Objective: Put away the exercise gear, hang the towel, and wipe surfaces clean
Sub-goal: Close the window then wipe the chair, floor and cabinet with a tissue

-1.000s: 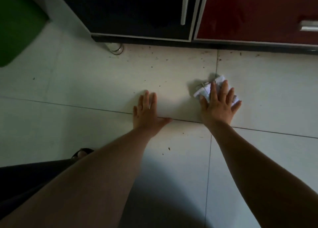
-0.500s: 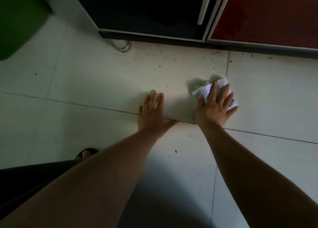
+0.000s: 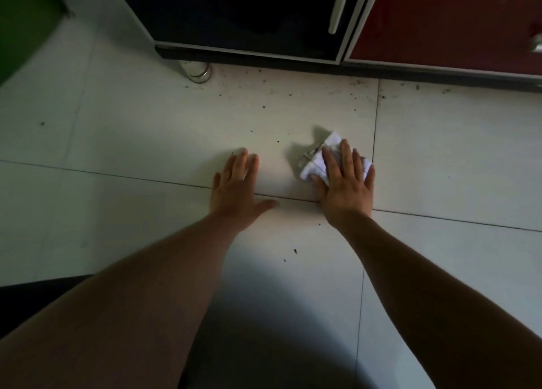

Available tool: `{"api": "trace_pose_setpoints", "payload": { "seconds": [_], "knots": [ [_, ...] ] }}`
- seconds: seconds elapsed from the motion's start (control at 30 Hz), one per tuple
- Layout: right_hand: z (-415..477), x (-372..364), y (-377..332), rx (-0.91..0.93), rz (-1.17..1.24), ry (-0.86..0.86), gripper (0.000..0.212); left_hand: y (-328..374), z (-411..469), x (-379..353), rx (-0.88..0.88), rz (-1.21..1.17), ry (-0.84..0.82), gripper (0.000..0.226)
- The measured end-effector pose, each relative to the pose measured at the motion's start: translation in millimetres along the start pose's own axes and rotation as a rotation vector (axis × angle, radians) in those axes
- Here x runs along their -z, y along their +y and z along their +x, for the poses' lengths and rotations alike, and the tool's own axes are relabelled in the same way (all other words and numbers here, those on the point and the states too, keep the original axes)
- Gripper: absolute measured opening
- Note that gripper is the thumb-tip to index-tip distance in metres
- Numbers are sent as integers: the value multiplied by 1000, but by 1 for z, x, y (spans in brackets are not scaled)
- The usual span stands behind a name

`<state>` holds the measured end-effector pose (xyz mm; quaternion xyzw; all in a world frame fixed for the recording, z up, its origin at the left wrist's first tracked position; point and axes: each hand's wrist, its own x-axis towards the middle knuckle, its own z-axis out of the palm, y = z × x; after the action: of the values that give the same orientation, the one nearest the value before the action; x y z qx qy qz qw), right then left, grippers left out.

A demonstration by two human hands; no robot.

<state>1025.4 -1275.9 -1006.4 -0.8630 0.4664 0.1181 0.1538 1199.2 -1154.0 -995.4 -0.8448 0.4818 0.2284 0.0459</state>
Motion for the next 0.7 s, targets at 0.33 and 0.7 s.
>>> {"api": "trace_pose_setpoints", "payload": {
  "seconds": [0.33,0.7],
  "knots": [
    [-18,4,-37,-113,64,-44,64,-1,-2,-2,8,-6,-16,100],
    [12,-1,-18,147,7,101,58,-10,-4,0,29,-69,29,102]
  ]
}}
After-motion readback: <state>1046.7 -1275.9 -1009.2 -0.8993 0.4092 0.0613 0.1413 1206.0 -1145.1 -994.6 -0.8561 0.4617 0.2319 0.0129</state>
